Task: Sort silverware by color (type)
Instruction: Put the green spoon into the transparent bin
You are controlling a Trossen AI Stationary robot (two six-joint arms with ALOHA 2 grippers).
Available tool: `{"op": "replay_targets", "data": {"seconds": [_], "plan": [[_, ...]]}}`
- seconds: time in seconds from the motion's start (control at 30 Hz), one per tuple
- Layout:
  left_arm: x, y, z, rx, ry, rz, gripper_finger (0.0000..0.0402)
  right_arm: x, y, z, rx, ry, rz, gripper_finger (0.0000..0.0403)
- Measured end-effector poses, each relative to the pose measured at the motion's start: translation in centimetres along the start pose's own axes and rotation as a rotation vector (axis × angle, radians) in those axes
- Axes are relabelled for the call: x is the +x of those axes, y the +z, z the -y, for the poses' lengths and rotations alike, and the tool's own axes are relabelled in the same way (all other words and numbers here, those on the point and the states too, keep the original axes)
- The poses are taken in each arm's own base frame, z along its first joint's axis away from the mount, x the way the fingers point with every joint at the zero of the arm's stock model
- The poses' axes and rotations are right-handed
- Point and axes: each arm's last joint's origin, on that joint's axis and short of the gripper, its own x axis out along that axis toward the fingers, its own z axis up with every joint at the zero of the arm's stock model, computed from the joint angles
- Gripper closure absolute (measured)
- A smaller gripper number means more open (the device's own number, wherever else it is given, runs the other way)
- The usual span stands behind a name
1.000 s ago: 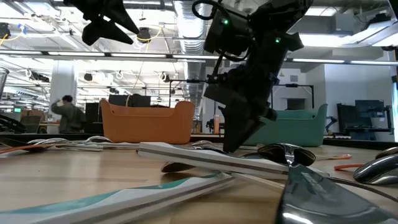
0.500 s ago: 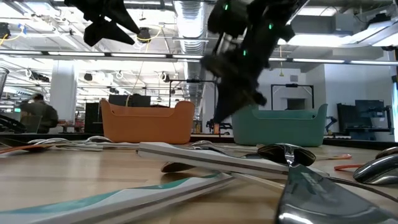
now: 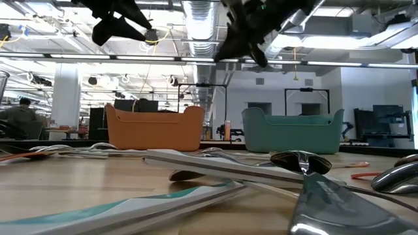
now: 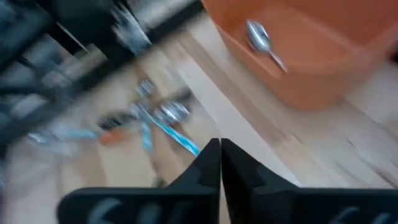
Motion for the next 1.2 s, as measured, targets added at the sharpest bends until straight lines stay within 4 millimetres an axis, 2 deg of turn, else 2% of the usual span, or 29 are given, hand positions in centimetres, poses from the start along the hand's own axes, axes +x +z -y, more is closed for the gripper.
{"op": "replay_targets", "data": {"seconds": [0.13, 0.27, 0.43, 0.67, 0.87, 1.2], "plan": [[0.0, 0.2, 0.0, -0.005, 0.013, 0.022, 0.0238, 1.8, -1.5, 1.1, -0.010, -0.073, -0.120, 0.0318], [0.0, 0.2, -0.1, -0.006, 0.019, 0.022, 0.0238, 3.7, -3.4, 1.2, -0.027, -0.104, -0.216, 0.0278], [0.0, 0.2, -0.1, -0.006, 0.019, 0.021, 0.0238, 6.3, -6.2, 1.2, -0.055, -0.142, -0.337, 0.0250], [0.1, 0.0, -0.2, -0.015, 0.029, 0.006, 0.0238, 8.3, -8.5, 1.8, -0.080, -0.182, -0.437, 0.0244], [0.4, -0.2, -0.2, -0.017, 0.044, -0.015, 0.0238, 9.6, -8.8, 2.1, -0.135, -0.158, -0.421, 0.0244], [1.1, -0.7, -0.2, -0.035, 0.067, -0.063, 0.0238, 10.9, -10.2, 3.1, -0.172, -0.126, -0.513, 0.0247]]}}
